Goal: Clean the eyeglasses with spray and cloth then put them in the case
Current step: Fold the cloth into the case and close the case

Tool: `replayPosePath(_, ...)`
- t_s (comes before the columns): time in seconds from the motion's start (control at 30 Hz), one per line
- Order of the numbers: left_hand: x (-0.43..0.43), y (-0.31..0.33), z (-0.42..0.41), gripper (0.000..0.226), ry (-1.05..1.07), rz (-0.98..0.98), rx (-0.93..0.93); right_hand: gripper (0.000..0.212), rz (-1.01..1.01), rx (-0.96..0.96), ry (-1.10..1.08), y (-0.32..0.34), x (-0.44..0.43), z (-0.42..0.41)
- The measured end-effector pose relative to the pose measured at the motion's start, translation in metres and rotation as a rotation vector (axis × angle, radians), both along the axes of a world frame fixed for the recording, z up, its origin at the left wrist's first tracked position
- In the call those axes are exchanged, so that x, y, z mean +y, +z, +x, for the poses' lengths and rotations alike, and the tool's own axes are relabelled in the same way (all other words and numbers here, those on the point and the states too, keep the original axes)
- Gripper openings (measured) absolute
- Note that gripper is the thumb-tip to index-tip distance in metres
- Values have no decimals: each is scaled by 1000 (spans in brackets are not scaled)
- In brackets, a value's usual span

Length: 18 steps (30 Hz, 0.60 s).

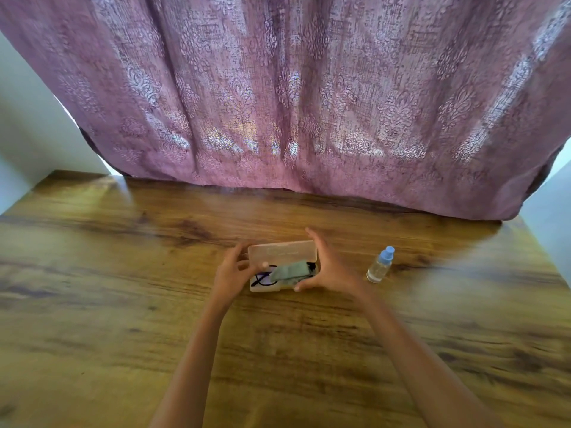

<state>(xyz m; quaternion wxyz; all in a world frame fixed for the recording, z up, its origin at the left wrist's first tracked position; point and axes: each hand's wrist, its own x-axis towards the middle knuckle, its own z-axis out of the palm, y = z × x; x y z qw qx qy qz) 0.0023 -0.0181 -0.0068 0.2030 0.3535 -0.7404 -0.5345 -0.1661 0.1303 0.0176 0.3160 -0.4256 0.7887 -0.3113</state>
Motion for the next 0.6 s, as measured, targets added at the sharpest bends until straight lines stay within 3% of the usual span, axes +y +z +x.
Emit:
replayPosePath(0.1, 1, -4, 10, 100, -243, 133, -32, 127, 11, 92, 73, -5, 0, -1)
replayPosePath(0.2, 1, -8, 14, 123, -314, 31, -101, 118, -15, 154, 89, -8, 1, -2)
replayPosePath(0.6, 0, -12, 11, 86, -220, 120, -41, 78, -165, 199, 14, -13, 18, 3)
